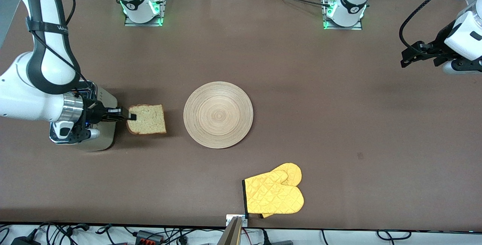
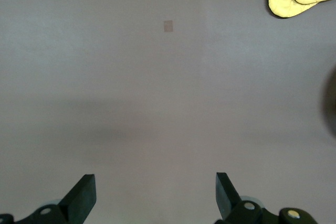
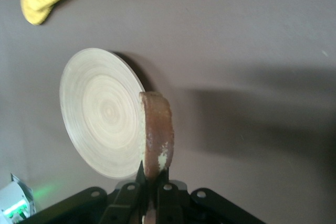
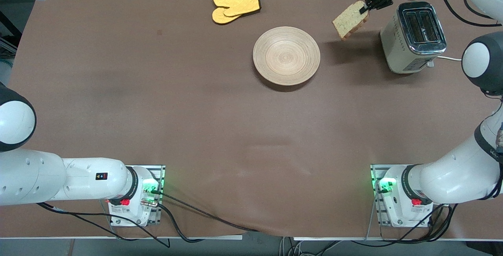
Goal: Move plate and put bread in toaster
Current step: 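Lift the bread with the right gripper over the toaster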
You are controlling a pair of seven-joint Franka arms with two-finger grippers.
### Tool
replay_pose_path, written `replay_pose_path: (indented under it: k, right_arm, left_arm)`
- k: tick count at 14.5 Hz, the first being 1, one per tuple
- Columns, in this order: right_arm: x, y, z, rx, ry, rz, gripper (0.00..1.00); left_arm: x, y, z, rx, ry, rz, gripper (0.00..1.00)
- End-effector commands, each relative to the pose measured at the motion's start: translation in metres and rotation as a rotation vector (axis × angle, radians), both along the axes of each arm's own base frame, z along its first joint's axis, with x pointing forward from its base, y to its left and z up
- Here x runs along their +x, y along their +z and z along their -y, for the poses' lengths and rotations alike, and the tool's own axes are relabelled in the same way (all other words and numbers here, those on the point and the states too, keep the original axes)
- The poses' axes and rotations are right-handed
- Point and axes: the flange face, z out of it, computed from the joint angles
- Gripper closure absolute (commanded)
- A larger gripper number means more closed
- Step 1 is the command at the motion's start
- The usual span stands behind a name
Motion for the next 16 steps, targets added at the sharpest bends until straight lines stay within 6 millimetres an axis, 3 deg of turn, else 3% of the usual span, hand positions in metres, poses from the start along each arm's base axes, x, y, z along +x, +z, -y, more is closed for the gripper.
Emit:
replay_pose_path:
  k: [1,3,10,16]
  right_arm:
    - [0.008,0.041,-0.003,-0.152,-0.02,-0.115,1.0]
    - [0.001,0.071,0.0,-0.311,-0.019,-0.189,1.0]
    - [0.003,0.112,0.036,-0.718,0.022,-0.173,1.0]
    - [0.019,0.099,0.044,-0.854,0.208,-0.15,1.0]
  left_arm:
    - [0.007,0.007,-0.001,-0.019,-0.019,0.001,0.0]
    - [0.007,0.007,0.003,-0.019,-0.022,0.002,0.0]
    - [0.007,0.008,0.006,-0.018,-0.021,0.002,0.0]
    - [0.007,0.008,0.007,-0.015,-0.024,0.004,0.0]
